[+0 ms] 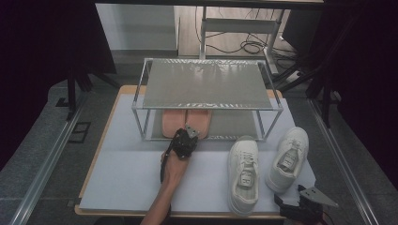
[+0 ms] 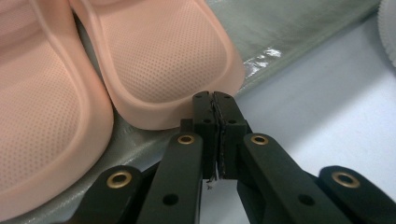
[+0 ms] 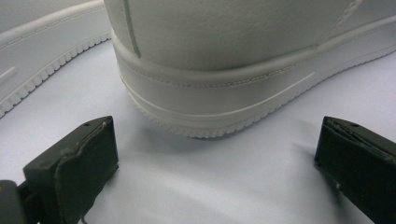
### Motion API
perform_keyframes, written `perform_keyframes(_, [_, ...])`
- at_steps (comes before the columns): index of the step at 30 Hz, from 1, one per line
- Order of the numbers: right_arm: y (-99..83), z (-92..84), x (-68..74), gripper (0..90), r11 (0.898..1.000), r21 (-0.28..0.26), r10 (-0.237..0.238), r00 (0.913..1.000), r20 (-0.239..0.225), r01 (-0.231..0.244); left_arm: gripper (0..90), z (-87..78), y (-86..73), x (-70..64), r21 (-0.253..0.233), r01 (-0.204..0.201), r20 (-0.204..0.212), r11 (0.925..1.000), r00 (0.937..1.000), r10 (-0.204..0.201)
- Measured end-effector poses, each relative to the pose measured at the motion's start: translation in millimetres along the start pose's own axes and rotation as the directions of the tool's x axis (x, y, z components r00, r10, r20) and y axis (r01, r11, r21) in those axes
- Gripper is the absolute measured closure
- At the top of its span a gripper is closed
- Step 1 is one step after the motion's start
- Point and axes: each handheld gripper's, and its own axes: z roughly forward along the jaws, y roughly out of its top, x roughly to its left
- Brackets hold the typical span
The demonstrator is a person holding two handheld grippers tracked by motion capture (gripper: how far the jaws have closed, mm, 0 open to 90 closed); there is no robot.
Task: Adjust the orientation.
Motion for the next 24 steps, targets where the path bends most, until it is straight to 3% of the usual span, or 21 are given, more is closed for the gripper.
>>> perform_keyframes(13, [0.0,0.0,0.0,0.0,1.0,0.0,0.001,1.0,0.0,-0.001,86.7,4.8,3.4,3.3,0.017,0.007,0.01,0.9998,0.9999,-0.007])
perform_keyframes(20, [0.0,0.0,-0.1,0.0,1.0,0.0,0.0,1.0,-0.001,0.0,82.3,-8.8,3.4,2.2,-0.007,0.021,0.037,0.9997,0.9991,-0.021])
perform_keyframes(24, [0.0,0.0,-0.1,0.0,1.0,0.0,0.0,1.0,0.0,0.0,75.2,-15.0,2.9,1.6,-0.011,0.018,0.048,0.9998,0.9987,-0.018])
